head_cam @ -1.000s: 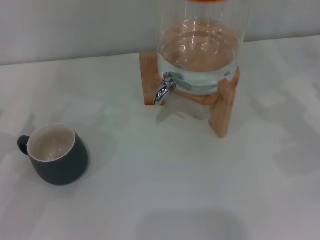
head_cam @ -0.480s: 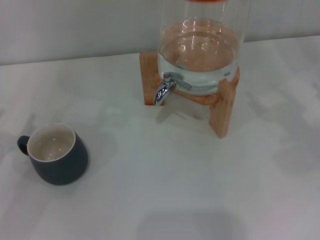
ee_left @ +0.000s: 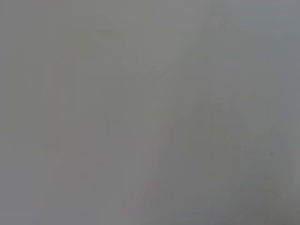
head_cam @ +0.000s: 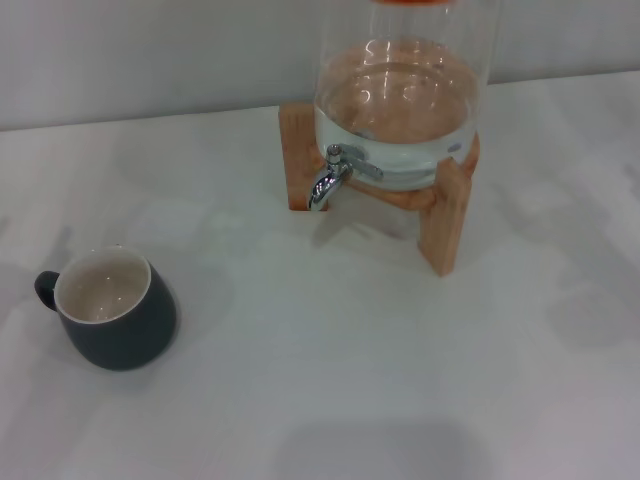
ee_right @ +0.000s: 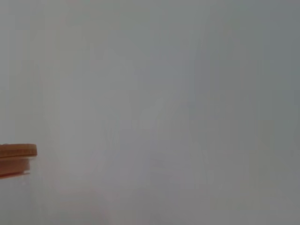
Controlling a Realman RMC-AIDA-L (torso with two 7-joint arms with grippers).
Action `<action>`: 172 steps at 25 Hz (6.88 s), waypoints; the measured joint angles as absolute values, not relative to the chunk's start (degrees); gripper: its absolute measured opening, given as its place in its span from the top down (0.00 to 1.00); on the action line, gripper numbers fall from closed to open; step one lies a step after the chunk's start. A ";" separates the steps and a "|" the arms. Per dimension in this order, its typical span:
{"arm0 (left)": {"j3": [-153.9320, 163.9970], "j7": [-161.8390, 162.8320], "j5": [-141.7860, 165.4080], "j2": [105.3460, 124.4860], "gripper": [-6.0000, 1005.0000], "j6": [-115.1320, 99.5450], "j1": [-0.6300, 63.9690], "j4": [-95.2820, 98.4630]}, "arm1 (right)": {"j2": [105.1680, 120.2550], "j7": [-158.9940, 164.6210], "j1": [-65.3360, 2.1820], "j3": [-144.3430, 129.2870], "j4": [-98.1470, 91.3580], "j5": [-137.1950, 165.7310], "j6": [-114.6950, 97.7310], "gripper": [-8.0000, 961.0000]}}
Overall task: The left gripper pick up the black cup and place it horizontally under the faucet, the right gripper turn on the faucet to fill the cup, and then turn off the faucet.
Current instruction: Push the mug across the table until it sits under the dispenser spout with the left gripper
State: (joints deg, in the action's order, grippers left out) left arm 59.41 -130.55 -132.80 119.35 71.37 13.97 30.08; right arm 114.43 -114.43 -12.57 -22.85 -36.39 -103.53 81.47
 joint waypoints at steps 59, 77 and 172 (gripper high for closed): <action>59.50 -132.48 -135.26 119.48 0.11 75.32 10.41 24.02 | 114.26 -114.27 -12.69 -22.90 -36.39 -103.46 80.79 0.29; 59.41 -140.56 -135.26 119.54 0.11 76.38 10.84 15.83 | 114.42 -114.25 -12.57 -22.94 -36.39 -103.45 80.68 0.29; 59.94 -145.81 -127.06 119.24 0.11 61.63 15.58 13.72 | 114.35 -114.26 -13.29 -22.25 -36.21 -103.71 80.06 0.29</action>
